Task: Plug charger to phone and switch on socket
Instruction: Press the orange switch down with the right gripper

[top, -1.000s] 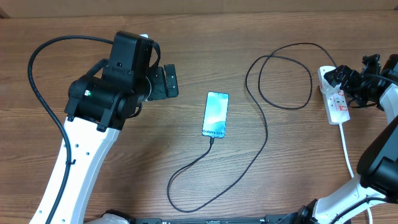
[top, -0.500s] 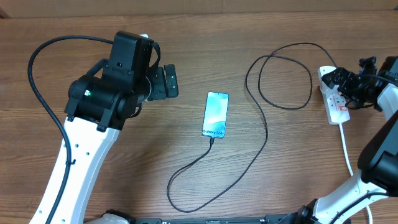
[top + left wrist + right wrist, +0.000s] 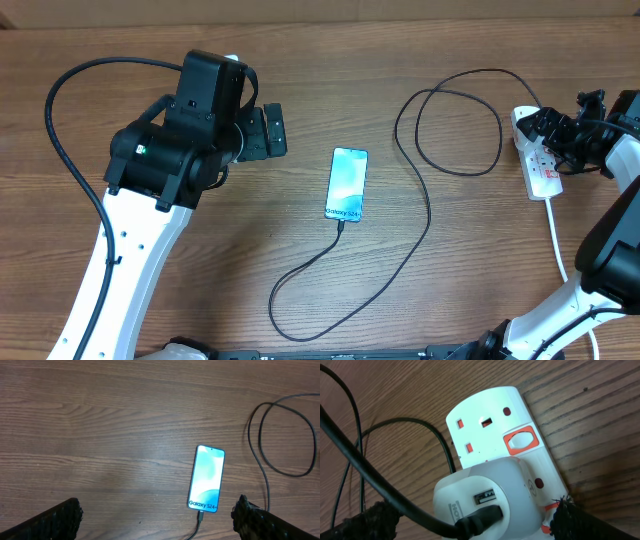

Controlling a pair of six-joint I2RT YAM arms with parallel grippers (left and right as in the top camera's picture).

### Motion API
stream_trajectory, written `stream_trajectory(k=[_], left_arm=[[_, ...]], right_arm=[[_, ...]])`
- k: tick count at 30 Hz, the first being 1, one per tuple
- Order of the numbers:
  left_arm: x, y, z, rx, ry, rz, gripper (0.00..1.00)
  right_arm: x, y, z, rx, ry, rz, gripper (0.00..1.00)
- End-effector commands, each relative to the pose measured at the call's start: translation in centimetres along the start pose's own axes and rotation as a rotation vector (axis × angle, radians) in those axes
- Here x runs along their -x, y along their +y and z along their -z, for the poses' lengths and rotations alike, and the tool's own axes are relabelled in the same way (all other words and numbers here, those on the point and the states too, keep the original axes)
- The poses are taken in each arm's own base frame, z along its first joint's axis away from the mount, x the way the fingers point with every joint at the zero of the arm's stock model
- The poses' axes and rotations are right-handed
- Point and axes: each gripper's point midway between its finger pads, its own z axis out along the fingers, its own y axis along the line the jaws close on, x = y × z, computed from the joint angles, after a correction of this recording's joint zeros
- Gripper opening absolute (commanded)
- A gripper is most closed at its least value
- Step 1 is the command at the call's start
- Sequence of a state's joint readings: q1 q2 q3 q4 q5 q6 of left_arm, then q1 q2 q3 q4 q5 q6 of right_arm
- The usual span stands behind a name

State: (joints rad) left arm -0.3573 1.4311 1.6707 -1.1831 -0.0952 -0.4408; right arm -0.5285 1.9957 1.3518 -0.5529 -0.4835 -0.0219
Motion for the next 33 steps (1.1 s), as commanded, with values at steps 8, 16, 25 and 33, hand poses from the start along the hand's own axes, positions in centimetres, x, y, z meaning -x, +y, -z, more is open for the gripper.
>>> stream_trajectory(k=[8, 16, 25, 33], left_arm=[[0.66, 0.27, 0.23, 0.014, -0.018, -0.002, 1.0], [0.66, 0.26, 0.23, 0.014, -0.018, -0.002, 1.0], [0.66, 0.27, 0.23, 0.014, -0.018, -0.002, 1.0], [0.66, 0.26, 0.23, 0.014, -0.018, -0.002, 1.0]], right_arm=[[-0.6, 0.2, -0.52, 0.013, 0.019, -0.002, 1.0], [-0.81, 0.2, -0.52, 0.013, 0.027, -0.006, 1.0], [-0.95, 0.49, -0.52, 0.029, 0.033, -0.009, 1.0], [-1.12, 0.91, -0.72, 0.033, 0.041, -0.001, 1.0]])
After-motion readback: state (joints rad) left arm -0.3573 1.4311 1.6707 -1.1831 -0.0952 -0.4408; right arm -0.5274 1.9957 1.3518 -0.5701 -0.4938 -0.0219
